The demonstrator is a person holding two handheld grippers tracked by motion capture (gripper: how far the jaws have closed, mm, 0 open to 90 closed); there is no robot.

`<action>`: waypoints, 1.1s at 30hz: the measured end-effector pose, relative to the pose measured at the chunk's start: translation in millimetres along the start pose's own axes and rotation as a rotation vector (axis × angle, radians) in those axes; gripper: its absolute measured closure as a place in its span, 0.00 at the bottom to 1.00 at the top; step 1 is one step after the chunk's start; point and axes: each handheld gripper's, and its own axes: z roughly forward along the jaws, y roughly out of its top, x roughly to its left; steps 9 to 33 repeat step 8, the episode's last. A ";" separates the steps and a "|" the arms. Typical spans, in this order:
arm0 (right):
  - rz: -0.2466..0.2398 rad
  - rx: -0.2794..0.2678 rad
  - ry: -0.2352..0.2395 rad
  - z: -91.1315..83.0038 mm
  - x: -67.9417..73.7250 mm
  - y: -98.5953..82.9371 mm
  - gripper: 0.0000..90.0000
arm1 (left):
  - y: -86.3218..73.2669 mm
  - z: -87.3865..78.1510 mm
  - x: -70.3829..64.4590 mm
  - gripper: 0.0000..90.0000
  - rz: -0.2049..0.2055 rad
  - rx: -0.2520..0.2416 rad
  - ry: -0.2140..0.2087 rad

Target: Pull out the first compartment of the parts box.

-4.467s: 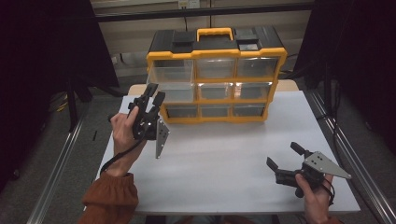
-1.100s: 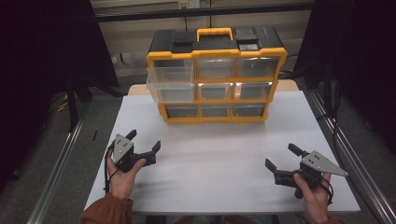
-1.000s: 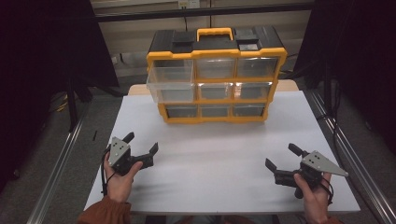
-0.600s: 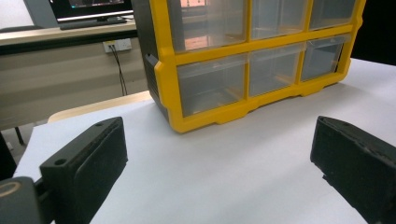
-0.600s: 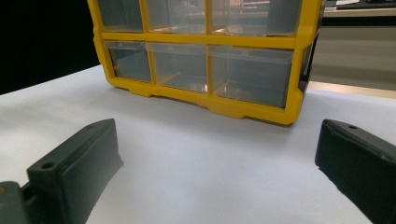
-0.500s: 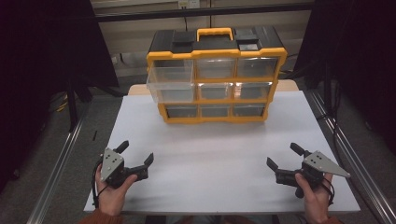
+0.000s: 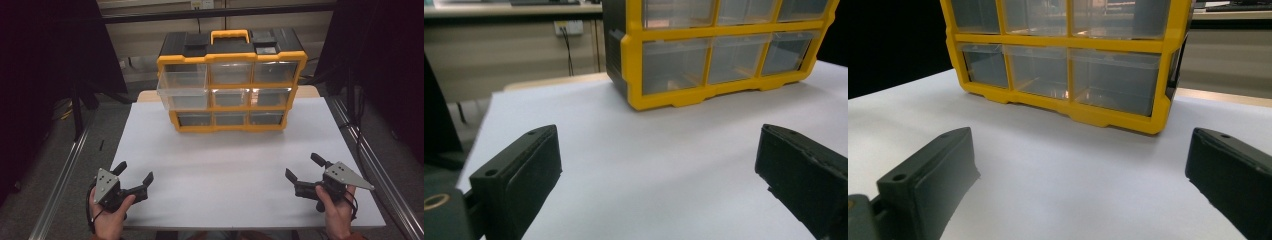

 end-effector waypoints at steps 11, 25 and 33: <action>-0.004 0.003 0.002 1.1 0.1 -0.8 0.00 | 1.2 5.7 -2.8 0.06 0.035 0.010 -0.020; -0.004 0.003 0.002 1.1 0.1 -0.8 0.00 | 1.2 5.7 -2.8 0.06 0.035 0.010 -0.020; -0.004 0.003 0.002 1.1 0.1 -0.8 0.00 | 1.2 5.7 -2.8 0.06 0.035 0.010 -0.020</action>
